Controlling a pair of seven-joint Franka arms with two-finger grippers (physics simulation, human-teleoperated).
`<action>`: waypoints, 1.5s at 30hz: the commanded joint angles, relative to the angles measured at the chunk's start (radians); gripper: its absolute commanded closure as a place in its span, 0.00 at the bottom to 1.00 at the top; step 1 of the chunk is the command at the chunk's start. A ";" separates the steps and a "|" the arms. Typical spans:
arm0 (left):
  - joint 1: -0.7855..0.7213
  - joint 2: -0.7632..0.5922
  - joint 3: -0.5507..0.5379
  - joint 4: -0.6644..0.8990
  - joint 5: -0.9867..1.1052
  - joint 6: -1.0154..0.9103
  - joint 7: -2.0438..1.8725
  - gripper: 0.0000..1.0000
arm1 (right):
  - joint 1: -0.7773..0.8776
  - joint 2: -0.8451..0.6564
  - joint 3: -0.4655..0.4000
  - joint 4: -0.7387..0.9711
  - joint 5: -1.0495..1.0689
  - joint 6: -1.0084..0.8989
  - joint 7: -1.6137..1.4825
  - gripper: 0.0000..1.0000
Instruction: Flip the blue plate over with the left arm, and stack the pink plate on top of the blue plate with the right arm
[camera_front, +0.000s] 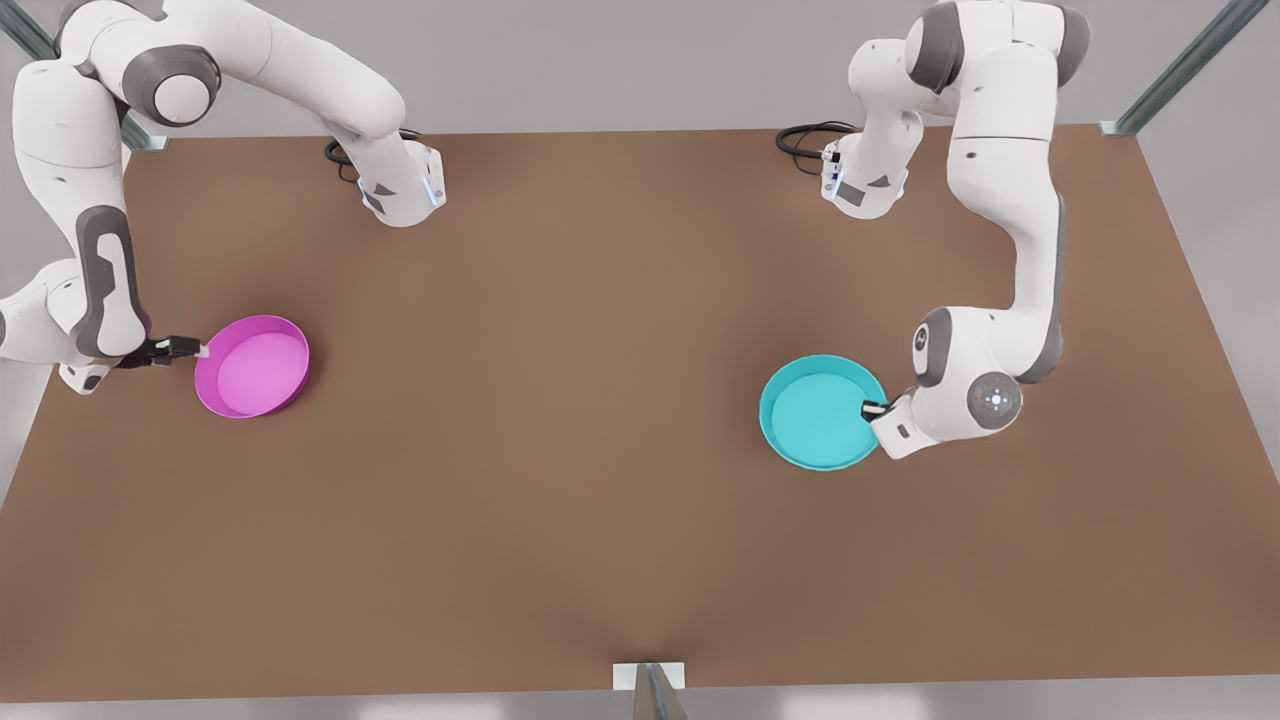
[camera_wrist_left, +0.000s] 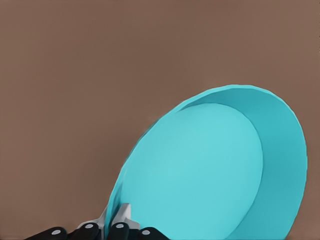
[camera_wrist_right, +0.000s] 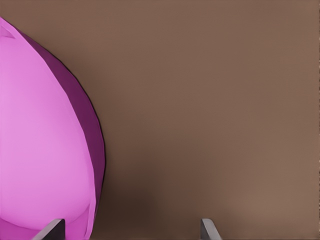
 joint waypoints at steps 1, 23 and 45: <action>-0.001 0.000 0.000 0.000 -0.072 -0.001 0.002 0.79 | 0.000 0.000 0.000 0.000 0.000 0.000 0.000 0.03; -0.308 -0.074 0.000 0.000 0.521 -0.135 -0.430 0.79 | 0.003 0.012 0.000 0.002 0.000 0.003 0.005 0.23; -0.684 -0.005 -0.011 0.003 0.899 -0.487 -0.908 0.79 | 0.003 0.006 0.000 0.000 0.000 -0.008 -0.003 0.79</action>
